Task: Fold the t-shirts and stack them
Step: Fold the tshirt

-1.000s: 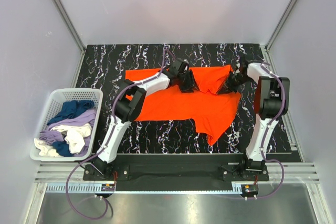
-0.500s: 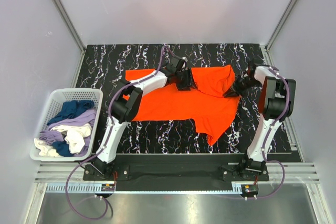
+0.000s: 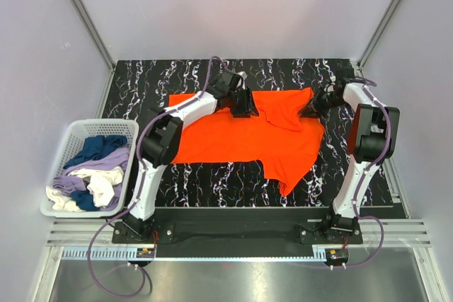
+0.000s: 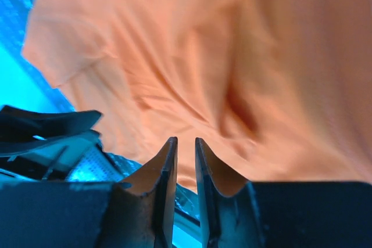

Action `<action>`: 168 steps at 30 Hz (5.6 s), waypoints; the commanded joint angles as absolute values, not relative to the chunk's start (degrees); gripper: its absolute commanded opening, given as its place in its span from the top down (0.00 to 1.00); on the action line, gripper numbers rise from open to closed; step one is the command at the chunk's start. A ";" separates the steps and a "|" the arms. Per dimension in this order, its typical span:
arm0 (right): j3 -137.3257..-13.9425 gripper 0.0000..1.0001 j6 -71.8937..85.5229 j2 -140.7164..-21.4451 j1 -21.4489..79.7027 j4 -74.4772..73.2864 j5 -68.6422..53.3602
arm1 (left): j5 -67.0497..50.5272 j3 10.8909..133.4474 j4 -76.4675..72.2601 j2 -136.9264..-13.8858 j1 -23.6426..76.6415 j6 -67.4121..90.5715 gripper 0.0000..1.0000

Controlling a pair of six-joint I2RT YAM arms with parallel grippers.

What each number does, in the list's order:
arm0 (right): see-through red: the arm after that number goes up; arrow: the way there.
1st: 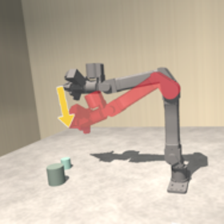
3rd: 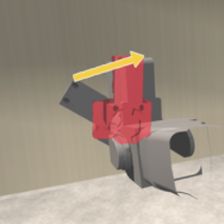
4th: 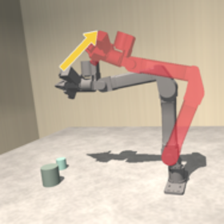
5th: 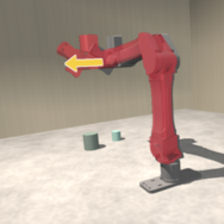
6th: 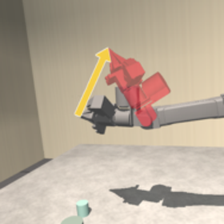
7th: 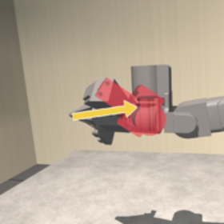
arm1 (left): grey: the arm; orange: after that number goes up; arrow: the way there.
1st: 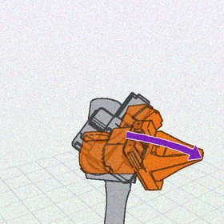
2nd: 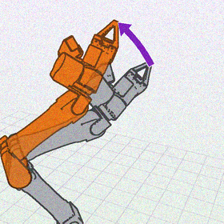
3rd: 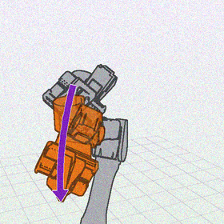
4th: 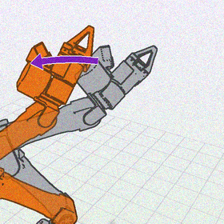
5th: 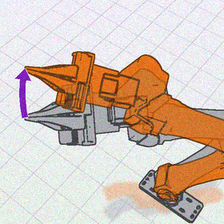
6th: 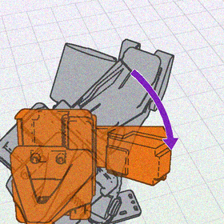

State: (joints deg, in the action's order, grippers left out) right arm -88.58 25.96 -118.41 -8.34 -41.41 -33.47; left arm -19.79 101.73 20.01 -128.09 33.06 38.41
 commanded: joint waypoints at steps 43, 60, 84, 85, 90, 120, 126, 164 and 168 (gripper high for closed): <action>-43.33 0.51 33.22 -61.16 20.04 -59.15 -16.89 | -8.10 41.48 30.50 -76.99 -1.67 38.76 0.52; -38.07 0.48 37.80 -65.20 20.21 -52.66 -13.97 | 6.75 45.96 36.47 -79.45 8.87 42.98 0.48; -39.46 0.60 40.78 -80.93 26.63 -45.61 -7.84 | 7.38 47.99 38.32 -78.58 9.58 41.48 0.48; -40.07 0.61 41.22 -81.38 26.98 -46.05 -7.30 | 7.38 48.25 38.32 -78.49 9.58 41.48 0.48; -41.31 0.62 43.24 -84.19 28.47 -46.93 -3.88 | 7.56 48.60 38.50 -77.96 9.58 41.48 0.48; -53.26 1.00 36.30 -69.79 28.74 -62.49 -3.34 | 8.97 48.16 37.00 -84.55 9.58 47.55 0.48; -52.74 1.00 36.04 -69.61 28.74 -63.19 -4.57 | 9.31 48.43 35.07 -87.27 9.58 48.34 0.61; -89.11 1.00 14.06 -103.00 9.50 -69.70 -1.22 | 13.01 81.90 46.23 -103.88 11.52 34.81 1.00; -93.85 1.00 14.41 -105.55 8.35 -69.35 -1.76 | 12.57 84.19 45.44 -105.90 9.76 34.63 1.00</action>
